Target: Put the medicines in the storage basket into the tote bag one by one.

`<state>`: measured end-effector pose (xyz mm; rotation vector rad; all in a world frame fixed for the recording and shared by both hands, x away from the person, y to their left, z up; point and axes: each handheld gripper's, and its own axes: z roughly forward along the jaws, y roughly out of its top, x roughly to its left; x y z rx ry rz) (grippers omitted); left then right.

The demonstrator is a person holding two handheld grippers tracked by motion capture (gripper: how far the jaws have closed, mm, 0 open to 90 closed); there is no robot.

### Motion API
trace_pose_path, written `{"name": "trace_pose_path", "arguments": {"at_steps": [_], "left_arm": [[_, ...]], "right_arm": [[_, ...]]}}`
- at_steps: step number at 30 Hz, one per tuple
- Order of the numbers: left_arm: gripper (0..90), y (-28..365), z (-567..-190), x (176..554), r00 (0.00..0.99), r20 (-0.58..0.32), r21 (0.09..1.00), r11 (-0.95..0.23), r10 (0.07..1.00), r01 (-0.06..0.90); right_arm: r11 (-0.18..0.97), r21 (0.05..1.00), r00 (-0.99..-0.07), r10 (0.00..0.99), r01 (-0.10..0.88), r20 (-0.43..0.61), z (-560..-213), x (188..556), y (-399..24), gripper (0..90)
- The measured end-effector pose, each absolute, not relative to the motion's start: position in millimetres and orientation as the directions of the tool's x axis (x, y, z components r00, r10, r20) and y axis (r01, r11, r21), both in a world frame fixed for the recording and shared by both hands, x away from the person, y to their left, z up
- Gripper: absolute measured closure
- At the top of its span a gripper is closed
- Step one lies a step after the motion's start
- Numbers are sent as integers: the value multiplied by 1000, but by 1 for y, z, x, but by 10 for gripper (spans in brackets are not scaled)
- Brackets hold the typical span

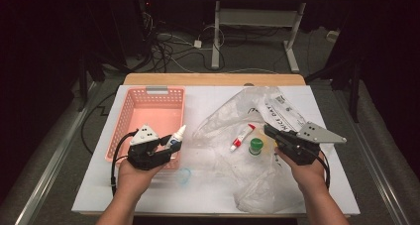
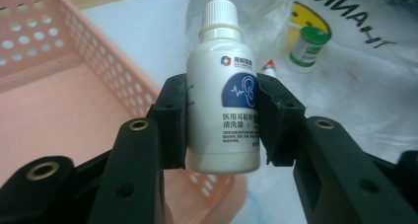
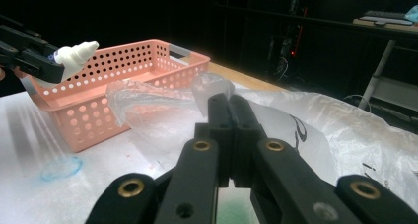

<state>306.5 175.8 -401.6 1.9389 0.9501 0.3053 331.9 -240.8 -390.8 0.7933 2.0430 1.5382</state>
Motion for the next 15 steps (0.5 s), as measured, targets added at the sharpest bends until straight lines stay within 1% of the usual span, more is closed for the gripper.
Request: {"name": "trace_pose_path", "arguments": {"at_steps": [6,12,15], "left_arm": [[579,163,-393,298,712,-172,843,-273,681,464],[579,152,-392,292,733,-174,847,-279,658,452],[579,144,-393,289,749,-159,846,-302,643,439]], "right_arm": [[205,964,-732,681,167,-18,-390,331,-241,900],[207,965,-734,679,164,-21,-389,330,-238,900],[206,965,-734,679,164,-20,-388,329,-239,900]]}}
